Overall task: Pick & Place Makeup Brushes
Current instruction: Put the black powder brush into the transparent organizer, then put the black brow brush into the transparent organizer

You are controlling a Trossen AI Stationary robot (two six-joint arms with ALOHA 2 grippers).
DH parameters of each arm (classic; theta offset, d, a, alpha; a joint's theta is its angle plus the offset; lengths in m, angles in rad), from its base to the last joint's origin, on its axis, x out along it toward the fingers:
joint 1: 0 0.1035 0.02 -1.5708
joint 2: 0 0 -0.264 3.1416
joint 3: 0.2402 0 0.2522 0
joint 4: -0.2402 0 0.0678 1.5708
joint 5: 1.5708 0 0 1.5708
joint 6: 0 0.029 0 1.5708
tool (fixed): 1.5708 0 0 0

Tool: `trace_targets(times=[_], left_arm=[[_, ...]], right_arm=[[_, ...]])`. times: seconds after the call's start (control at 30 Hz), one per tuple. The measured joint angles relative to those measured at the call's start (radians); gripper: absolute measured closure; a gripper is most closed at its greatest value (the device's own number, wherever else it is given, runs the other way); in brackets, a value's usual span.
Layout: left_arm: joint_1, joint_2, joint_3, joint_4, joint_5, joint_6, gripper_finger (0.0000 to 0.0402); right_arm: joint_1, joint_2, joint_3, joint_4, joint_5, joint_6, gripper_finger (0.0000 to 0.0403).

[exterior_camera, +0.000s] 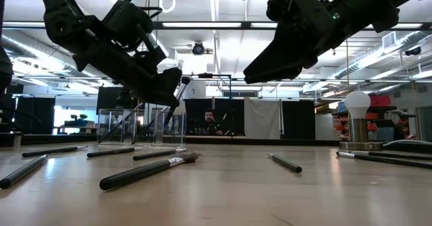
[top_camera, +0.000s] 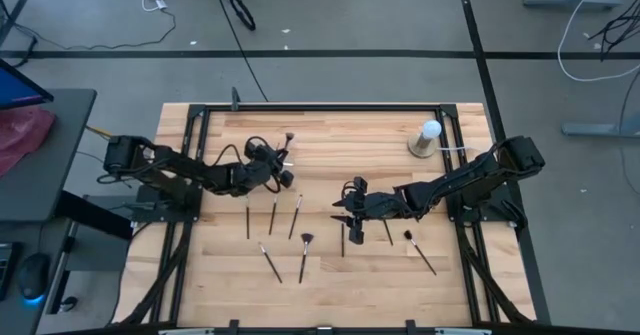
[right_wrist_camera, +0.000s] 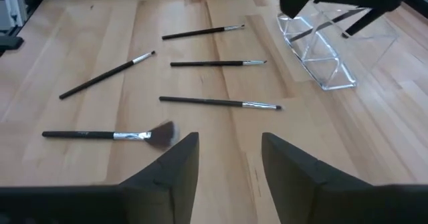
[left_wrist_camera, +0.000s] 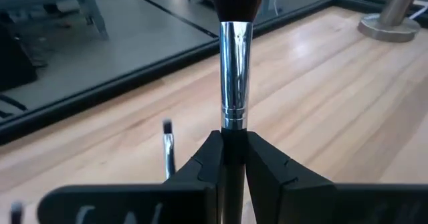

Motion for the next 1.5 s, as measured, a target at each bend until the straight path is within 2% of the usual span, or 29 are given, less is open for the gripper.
trace_targets(times=[0.13,0.27,0.43,0.67,0.87,1.2,1.37,1.5], left_arm=[[0.013,0.000,0.000,0.002,0.078,-0.005,0.0340],[0.023,0.000,0.000,-0.013,0.139,-0.012,0.0341],[0.026,0.000,0.000,-0.060,0.141,-0.040,0.0344],[0.026,0.000,0.001,-0.067,0.142,-0.047,0.0326],[0.027,-0.002,0.003,-0.066,0.192,-0.068,0.0322],[0.027,-0.010,0.004,-0.074,0.204,-0.084,0.0321],[0.026,-0.056,0.003,-0.083,0.246,-0.085,0.0321],[0.026,-0.117,0.004,-0.074,0.344,-0.067,0.0321]], right_arm=[[0.000,0.000,0.000,0.000,0.000,0.000,0.0238],[0.000,0.000,0.000,0.001,0.000,0.000,0.0238],[0.000,0.000,0.000,0.002,0.000,0.000,0.0238],[0.000,0.000,0.000,0.002,0.000,-0.001,0.0238],[0.000,0.000,0.000,0.002,0.000,-0.001,0.0238],[0.000,0.000,0.000,0.001,0.000,-0.013,0.0238],[0.000,-0.012,0.000,-0.011,0.000,-0.026,0.0237],[0.000,-0.078,0.001,-0.075,0.001,-0.024,0.0238]])
